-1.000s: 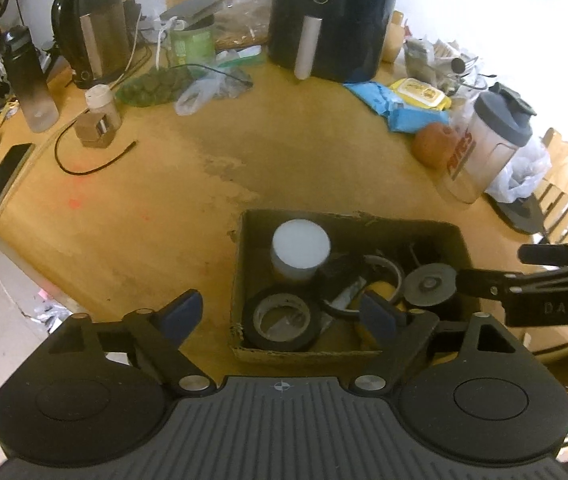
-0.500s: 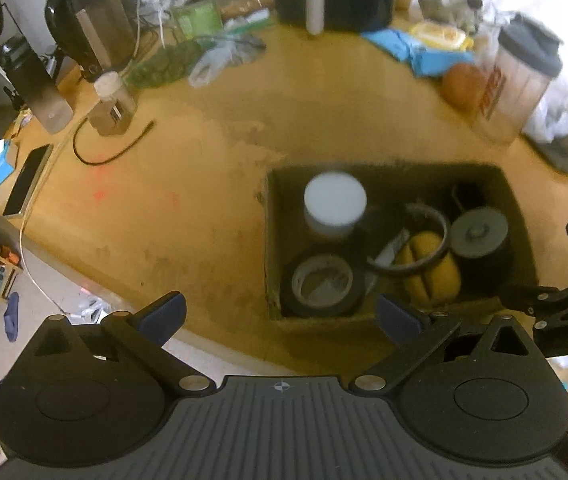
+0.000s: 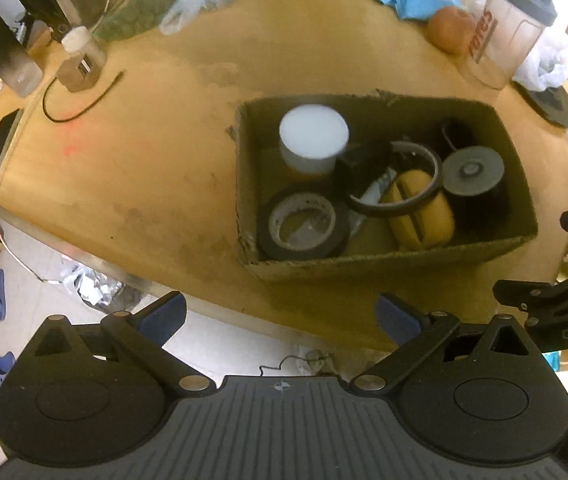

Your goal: Organize rigid objects

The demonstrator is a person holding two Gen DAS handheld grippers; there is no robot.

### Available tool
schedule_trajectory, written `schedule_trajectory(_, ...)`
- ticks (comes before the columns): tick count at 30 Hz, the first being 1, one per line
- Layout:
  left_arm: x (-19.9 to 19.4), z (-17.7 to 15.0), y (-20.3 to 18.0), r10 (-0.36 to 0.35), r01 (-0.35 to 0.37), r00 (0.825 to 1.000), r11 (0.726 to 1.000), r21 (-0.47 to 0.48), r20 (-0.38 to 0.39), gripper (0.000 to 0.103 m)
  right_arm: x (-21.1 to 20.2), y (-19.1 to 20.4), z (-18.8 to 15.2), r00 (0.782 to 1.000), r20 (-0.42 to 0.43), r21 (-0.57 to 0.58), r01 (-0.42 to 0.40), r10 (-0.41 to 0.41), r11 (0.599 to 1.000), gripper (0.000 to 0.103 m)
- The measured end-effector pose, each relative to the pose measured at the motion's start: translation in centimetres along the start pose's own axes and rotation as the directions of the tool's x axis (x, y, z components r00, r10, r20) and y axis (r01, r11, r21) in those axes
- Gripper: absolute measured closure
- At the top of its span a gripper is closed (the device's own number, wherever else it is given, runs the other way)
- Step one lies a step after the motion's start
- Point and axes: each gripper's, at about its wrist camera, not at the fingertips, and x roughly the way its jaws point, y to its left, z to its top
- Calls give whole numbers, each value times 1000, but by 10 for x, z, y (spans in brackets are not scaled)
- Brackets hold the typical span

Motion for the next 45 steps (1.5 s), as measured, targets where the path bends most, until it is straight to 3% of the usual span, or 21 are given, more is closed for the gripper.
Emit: schedule_trajectory(45, 2, -1, 3, 5, -5, 1000, 1000, 2, -6, 0, 3, -3, -5, 1000, -19, 18, 9, -9, 1000, 0)
